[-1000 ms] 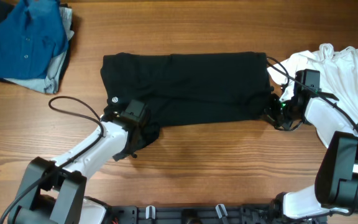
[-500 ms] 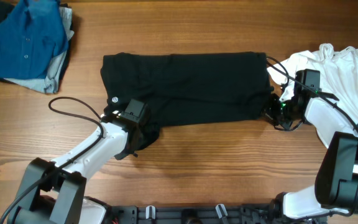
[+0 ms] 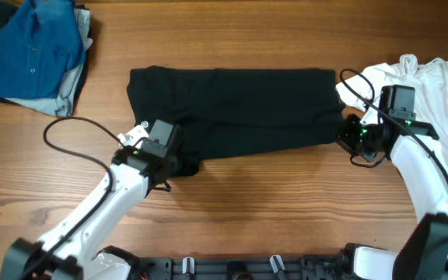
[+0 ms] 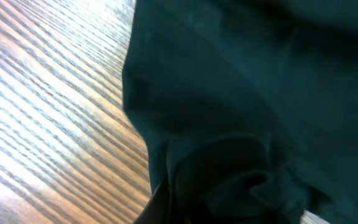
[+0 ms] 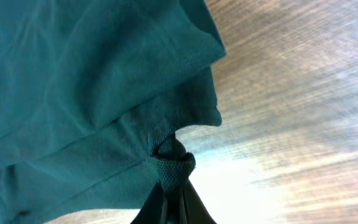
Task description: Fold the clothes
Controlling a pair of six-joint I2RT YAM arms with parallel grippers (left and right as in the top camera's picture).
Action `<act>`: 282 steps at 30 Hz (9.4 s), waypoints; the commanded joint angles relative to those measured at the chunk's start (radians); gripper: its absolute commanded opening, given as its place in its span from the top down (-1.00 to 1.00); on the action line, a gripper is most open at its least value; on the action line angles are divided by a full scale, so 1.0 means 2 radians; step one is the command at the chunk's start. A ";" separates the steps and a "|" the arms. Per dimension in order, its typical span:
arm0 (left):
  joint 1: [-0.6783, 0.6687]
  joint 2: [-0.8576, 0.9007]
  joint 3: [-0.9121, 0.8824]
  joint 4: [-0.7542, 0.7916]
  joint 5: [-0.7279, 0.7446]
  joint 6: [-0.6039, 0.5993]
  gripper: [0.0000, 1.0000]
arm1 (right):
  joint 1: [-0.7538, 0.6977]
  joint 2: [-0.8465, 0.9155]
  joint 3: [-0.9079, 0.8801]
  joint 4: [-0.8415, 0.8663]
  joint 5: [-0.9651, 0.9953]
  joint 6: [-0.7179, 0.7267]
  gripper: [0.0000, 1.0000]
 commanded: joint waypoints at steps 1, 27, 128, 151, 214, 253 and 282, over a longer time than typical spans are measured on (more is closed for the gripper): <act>0.004 -0.027 0.008 -0.020 -0.016 -0.008 0.92 | -0.001 -0.014 -0.001 -0.023 0.023 0.005 0.92; -0.014 -0.181 0.007 -0.090 -0.028 -0.025 0.92 | -0.001 -0.058 -0.001 -0.023 0.046 0.016 0.91; 0.099 0.166 0.010 0.350 0.009 0.058 0.92 | 0.034 0.171 0.029 0.237 0.074 -0.024 0.91; 0.099 0.166 0.010 0.350 0.009 0.058 0.92 | 0.034 0.171 0.089 0.252 0.074 -0.022 0.72; 0.173 0.249 0.103 0.525 0.045 0.138 -0.99 | 0.033 0.171 0.096 0.247 0.074 -0.050 -0.99; 0.033 0.108 0.119 0.281 0.345 0.085 -1.00 | 0.032 0.152 0.116 0.152 -0.001 -0.075 -0.99; 0.048 0.114 0.119 0.151 0.312 0.101 0.92 | 0.032 0.152 0.119 0.136 -0.019 -0.074 -0.99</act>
